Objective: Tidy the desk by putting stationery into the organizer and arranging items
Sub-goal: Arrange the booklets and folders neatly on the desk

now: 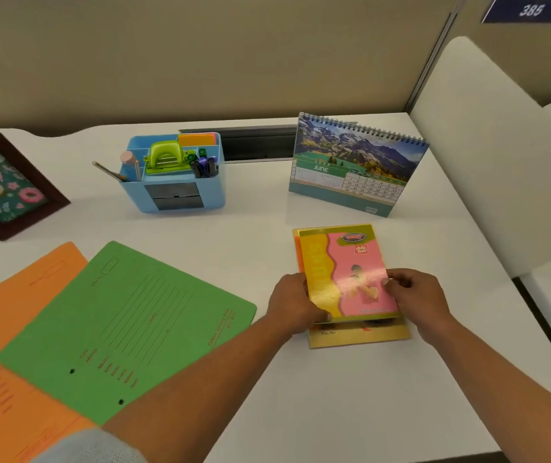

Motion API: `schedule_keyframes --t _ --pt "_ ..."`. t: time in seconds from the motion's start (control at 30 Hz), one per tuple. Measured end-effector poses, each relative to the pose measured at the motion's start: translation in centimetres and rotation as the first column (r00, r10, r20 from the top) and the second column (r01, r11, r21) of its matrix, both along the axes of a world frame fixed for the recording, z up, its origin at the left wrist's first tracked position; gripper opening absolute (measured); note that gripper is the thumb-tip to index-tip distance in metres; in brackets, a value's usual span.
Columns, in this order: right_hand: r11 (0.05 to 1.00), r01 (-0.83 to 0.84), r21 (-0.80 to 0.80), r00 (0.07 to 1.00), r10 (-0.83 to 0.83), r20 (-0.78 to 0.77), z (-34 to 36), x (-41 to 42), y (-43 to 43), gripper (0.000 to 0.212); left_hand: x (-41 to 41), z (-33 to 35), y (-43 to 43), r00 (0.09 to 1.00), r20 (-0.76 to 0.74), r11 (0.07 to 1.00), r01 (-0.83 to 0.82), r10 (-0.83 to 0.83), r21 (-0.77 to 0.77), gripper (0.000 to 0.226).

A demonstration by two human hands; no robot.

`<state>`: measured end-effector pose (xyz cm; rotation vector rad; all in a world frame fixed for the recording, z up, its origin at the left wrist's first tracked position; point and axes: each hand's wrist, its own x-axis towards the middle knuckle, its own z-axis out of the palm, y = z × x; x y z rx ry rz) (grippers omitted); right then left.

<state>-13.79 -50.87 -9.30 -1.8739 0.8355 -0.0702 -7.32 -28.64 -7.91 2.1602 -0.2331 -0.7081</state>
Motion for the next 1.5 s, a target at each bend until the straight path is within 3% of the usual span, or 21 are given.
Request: schedule_keyframes --t 0.2,0.3,0.7,1.5 --pt "0.999 0.008 -0.053 1.0 -0.008 -0.013 -1.1 0.2 -0.2 0.014 -0.2 -1.0 -0.9 0.994 0.084 0.979 0.058 -0.076 0.193 0.085" --pt "0.996 0.012 -0.093 1.0 -0.013 -0.002 -1.2 0.2 0.0 0.02 -0.5 -1.1 -1.2 0.986 0.139 0.96 0.052 -0.093 0.274 0.086" --pt "0.96 -0.132 -0.247 0.991 0.132 -0.018 -1.9 -0.4 0.5 0.041 -0.9 -1.8 -1.1 0.983 0.183 0.974 -0.01 -0.032 0.225 0.075" --pt "0.944 -0.105 -0.313 0.994 0.107 -0.011 -2.6 -0.2 0.5 0.042 -0.7 -2.5 -1.0 0.977 0.21 0.977 -0.013 -0.032 0.212 0.075"
